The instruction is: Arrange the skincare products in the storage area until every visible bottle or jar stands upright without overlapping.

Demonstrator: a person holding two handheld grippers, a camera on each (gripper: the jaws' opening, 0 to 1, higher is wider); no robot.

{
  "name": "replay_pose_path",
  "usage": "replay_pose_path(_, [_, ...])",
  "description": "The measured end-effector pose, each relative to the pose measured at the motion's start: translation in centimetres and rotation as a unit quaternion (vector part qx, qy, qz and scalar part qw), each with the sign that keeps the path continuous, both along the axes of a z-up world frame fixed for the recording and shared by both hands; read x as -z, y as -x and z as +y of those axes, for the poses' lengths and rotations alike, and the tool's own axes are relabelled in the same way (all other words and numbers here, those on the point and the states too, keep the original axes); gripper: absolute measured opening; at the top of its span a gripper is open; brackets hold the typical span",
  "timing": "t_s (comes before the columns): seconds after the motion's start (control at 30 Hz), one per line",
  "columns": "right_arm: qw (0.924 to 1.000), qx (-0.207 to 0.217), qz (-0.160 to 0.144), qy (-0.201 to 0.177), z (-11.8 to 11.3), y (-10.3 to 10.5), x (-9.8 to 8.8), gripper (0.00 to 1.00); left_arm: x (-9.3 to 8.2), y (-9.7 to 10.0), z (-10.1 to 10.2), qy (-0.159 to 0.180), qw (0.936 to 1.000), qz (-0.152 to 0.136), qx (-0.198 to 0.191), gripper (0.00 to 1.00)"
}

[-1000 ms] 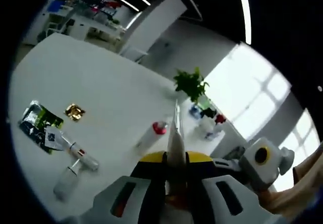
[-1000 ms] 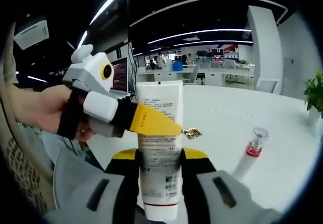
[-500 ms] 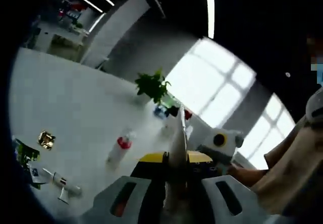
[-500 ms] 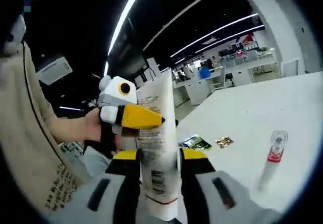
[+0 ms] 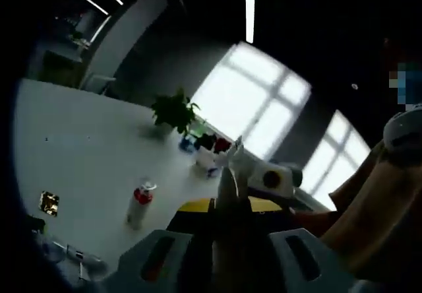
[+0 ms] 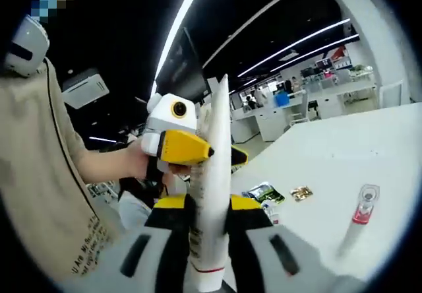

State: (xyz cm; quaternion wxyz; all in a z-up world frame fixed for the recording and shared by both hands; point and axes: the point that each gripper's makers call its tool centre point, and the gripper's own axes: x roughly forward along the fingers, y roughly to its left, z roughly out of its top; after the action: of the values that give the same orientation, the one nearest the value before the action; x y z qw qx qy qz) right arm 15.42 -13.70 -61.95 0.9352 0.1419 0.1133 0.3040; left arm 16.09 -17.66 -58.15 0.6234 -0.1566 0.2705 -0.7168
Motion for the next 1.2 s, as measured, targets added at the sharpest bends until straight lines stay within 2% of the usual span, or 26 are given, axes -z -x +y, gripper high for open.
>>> replay_pose_path(0.03, [1.0, 0.005, 0.002, 0.003, -0.1, -0.1, 0.1, 0.19, 0.2, -0.2, -0.1, -0.007, 0.9999, 0.0, -0.011, 0.19])
replay_pose_path(0.17, [0.9958, 0.085, 0.005, 0.032, -1.8, -1.6, 0.5, 0.2, 0.8, -1.9, -0.9, -0.034, 0.9944, -0.009, -0.1, 0.26])
replay_pose_path(0.27, [0.9909, 0.13, 0.021, 0.028, -2.6, -2.6, 1.0, 0.2, 1.3, -2.9, -1.6, -0.054, 0.9849, -0.021, -0.163, 0.29])
replay_pose_path(0.33, [0.9858, 0.159, 0.019, 0.05, -3.0, -3.2, 1.2, 0.2, 1.5, -3.5, -1.9, -0.065, 0.9778, -0.033, -0.197, 0.31])
replay_pose_path(0.4, [0.9812, 0.176, 0.018, 0.076, -3.0, -3.6, 1.3, 0.21, 1.8, -4.0, -2.0, -0.087, 0.9691, -0.06, -0.223, 0.34])
replay_pose_path(0.5, [0.9735, 0.209, 0.011, 0.091, -3.0, -4.1, 1.1, 0.21, 1.8, -4.5, -1.8, -0.11, 0.9531, -0.078, -0.271, 0.35])
replay_pose_path(0.53, [0.9711, 0.22, 0.01, 0.093, -3.0, -4.2, 1.1, 0.22, 1.9, -4.7, -1.5, -0.121, 0.9419, -0.091, -0.3, 0.35])
replay_pose_path(0.57, [0.9694, 0.228, 0.01, 0.09, -3.0, -4.3, 1.2, 0.22, 1.8, -4.9, -1.3, -0.124, 0.9327, -0.108, -0.321, 0.35])
replay_pose_path(0.6, [0.9707, 0.226, 0.015, 0.081, -2.7, -4.4, 1.3, 0.22, 1.9, -5.0, -1.1, -0.131, 0.9192, -0.138, -0.345, 0.35])
replay_pose_path(0.63, [0.9704, 0.229, 0.018, 0.075, -2.5, -4.4, 1.3, 0.22, 2.1, -4.9, -1.1, -0.138, 0.9126, -0.159, -0.35, 0.35])
replay_pose_path(0.67, [0.9697, 0.23, 0.016, 0.08, -2.5, -4.3, 1.3, 0.22, 2.1, -4.6, -1.2, -0.145, 0.909, -0.185, -0.344, 0.35])
replay_pose_path(0.7, [0.9657, 0.238, 0.007, 0.103, -2.9, -4.2, 1.4, 0.22, 2.3, -4.3, -1.5, -0.142, 0.9147, -0.164, -0.341, 0.35])
replay_pose_path(0.87, [0.9654, 0.238, 0.013, 0.105, -3.3, -4.1, 1.5, 0.22, 2.3, -4.7, -1.7, -0.132, 0.9231, -0.15, -0.328, 0.35])
replay_pose_path(0.97, [0.9654, 0.234, 0.013, 0.114, -3.3, -3.9, 1.6, 0.21, 2.6, -4.6, -1.7, -0.128, 0.932, -0.127, -0.315, 0.34])
replay_pose_path(1.03, [0.9671, 0.227, 0.016, 0.113, -3.2, -3.6, 1.7, 0.21, 2.9, -4.4, -1.7, -0.128, 0.939, -0.11, -0.3, 0.34])
replay_pose_path(1.13, [0.9735, 0.205, 0.017, 0.1, -2.8, -3.3, 2.1, 0.21, 3.4, -4.3, -1.3, -0.128, 0.944, -0.087, -0.291, 0.34])
replay_pose_path(1.2, [0.9767, 0.193, 0.021, 0.091, -2.5, -2.8, 2.4, 0.21, 4.0, -4.0, -0.9, -0.129, 0.9466, -0.062, -0.289, 0.33])
